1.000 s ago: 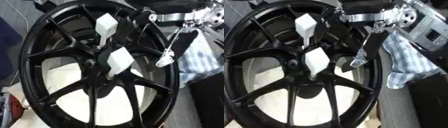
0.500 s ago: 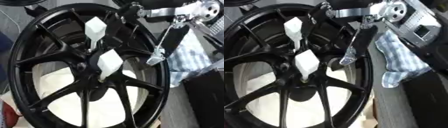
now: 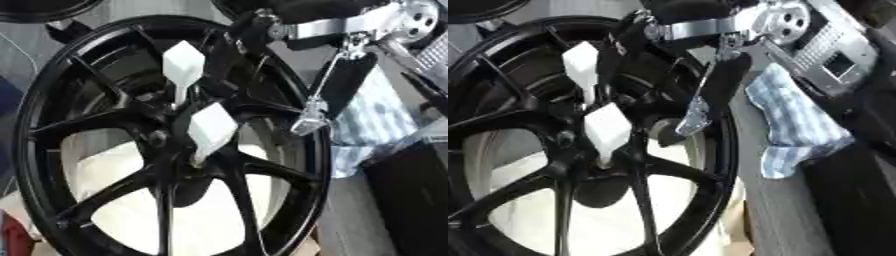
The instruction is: Pull the pin out of the wheel hub.
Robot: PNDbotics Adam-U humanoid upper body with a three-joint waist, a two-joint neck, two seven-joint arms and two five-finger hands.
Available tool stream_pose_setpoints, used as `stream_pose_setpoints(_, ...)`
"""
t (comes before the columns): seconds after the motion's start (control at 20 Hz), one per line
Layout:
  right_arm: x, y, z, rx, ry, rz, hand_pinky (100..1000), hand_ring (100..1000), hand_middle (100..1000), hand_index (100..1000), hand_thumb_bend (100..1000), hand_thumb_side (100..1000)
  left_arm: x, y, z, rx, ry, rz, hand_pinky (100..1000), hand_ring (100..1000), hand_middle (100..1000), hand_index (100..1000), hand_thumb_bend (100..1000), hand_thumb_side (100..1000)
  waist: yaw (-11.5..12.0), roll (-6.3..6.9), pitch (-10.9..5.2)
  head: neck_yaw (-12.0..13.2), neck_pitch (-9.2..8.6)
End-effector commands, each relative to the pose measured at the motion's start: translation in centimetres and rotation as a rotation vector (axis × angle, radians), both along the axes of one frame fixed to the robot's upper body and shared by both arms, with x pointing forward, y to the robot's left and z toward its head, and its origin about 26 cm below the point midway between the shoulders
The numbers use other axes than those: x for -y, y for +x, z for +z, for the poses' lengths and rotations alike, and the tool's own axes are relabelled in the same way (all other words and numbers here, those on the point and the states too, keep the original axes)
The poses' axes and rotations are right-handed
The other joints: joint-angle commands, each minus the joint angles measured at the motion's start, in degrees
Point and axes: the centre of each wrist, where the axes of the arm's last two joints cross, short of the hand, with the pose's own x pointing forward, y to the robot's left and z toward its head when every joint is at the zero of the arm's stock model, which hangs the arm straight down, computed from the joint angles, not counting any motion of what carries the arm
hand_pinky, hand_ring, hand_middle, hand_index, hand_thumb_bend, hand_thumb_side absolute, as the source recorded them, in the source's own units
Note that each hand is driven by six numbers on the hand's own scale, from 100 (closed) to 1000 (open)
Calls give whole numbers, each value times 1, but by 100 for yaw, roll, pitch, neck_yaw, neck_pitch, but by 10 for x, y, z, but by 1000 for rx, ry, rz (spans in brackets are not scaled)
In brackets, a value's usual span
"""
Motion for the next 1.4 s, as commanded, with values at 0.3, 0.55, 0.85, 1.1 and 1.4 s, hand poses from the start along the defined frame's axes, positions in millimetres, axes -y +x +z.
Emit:
stream_pose_setpoints(0.3, -15, -3, 10, -20, -6, 33, 754, 785, 815, 808, 509, 236, -8, -4, 1, 3, -24, 52, 782, 939, 717, 840, 100, 777, -147, 106, -278, 181, 46)
stream_pose_setpoints(0.55, -21, -2, 4, -32, -14, 22, 754, 786, 817, 807, 495, 242, -14, -6, 0, 3, -53, 91, 782, 937, 717, 839, 100, 777, -181, 124, -336, 323, 52)
stream_pose_setpoints(0.85, -25, -1, -1, -51, -16, 22, 753, 786, 817, 804, 529, 257, -19, -8, -3, 0, -74, 120, 782, 929, 718, 839, 100, 776, -203, 138, -420, 411, 55)
stream_pose_setpoints(1.1, -27, -1, -2, -33, -20, 31, 755, 787, 812, 811, 521, 258, -21, -9, -4, -9, -83, 135, 781, 928, 718, 838, 100, 777, -239, 143, -473, 435, 44)
stream_pose_setpoints(1.4, -32, 0, -7, 53, 28, -12, 755, 786, 802, 811, 512, 252, -21, -9, -4, -7, -89, 144, 781, 928, 717, 838, 100, 777, -151, 136, -457, 340, 71)
